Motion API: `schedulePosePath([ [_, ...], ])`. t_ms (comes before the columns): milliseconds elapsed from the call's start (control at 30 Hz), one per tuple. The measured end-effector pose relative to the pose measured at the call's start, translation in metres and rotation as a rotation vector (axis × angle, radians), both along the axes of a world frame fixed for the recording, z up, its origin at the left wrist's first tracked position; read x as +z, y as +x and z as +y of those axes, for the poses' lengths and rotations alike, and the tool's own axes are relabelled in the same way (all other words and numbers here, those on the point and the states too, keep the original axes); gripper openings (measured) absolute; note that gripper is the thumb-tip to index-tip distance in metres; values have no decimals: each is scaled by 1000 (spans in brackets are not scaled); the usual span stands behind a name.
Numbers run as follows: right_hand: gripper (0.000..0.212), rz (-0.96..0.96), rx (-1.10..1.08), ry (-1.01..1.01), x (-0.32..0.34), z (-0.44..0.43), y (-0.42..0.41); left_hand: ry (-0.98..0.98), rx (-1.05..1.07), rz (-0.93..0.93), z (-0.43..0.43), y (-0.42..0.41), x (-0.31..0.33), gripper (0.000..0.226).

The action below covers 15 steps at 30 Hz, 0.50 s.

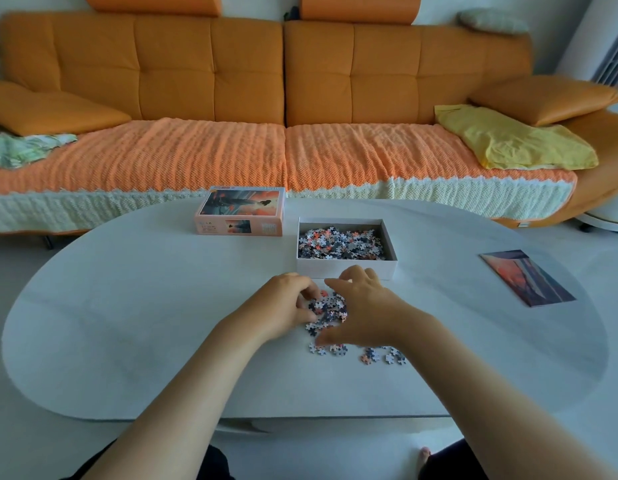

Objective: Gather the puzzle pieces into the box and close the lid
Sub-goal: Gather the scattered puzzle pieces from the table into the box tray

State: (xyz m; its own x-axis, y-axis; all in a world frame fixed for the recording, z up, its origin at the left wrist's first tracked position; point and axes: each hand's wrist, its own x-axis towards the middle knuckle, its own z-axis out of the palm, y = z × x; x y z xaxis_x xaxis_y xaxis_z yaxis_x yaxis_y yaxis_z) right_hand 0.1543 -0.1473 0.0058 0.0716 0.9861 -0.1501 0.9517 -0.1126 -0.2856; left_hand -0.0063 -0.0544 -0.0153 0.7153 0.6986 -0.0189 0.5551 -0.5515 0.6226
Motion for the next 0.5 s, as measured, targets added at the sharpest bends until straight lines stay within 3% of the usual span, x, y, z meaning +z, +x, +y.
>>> schedulePosePath([
  [100,96,-33,-29,-40,-4,5,-2,31,17,-8,0,-2,0,23],
  [333,61,94,-96,47,-4,14,4,73,52,-86,4,-5,-5,9],
  [500,71,-62,-138,-13,2,12,6,79,27,-80,6,-8,-8,25],
])
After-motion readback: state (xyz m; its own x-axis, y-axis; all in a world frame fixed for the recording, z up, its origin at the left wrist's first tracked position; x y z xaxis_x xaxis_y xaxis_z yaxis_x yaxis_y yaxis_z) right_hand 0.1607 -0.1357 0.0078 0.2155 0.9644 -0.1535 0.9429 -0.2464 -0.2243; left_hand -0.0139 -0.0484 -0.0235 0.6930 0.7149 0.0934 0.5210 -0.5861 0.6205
